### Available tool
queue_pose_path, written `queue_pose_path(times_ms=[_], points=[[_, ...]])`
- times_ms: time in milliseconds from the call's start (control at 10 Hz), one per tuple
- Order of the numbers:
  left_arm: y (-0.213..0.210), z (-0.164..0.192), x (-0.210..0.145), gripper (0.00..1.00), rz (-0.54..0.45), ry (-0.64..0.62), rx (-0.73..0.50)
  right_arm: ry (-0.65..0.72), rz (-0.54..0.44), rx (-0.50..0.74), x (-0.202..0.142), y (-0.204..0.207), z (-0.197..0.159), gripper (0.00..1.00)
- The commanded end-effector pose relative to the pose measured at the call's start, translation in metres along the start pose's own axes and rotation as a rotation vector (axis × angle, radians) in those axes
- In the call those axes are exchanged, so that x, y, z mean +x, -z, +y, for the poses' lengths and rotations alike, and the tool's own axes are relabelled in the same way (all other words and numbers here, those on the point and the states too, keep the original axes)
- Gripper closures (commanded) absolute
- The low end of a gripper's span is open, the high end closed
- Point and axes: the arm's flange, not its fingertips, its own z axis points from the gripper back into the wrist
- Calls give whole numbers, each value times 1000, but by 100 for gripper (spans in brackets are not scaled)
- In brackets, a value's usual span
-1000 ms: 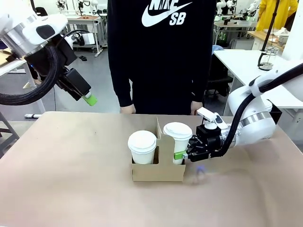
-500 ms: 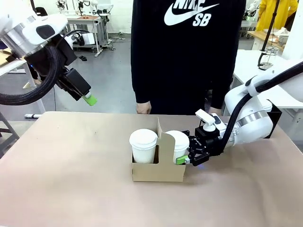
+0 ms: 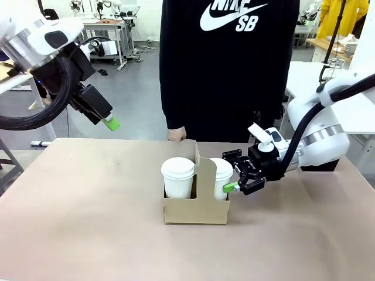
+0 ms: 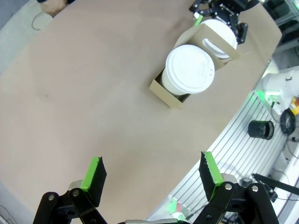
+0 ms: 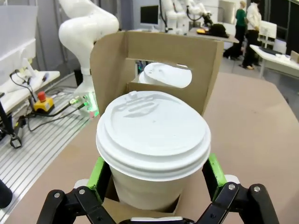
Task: Pour a drink into a cup and package it in a carrier.
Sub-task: Insert the held 600 ml Paper Cup into the Cup Carrier.
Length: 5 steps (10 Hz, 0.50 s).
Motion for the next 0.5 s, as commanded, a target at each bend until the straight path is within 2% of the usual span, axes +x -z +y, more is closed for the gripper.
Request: queue_pose_path(times_ms=[0, 200, 400], points=[[-2, -1, 1, 0, -4, -13, 1, 47, 67, -10, 18, -17, 18, 0], [-2, -1, 1, 0, -4, -13, 1, 112, 119, -54, 32, -44, 37, 0], [-2, -1, 1, 0, -4, -13, 1, 206, 190, -209, 53, -91, 64, 0]])
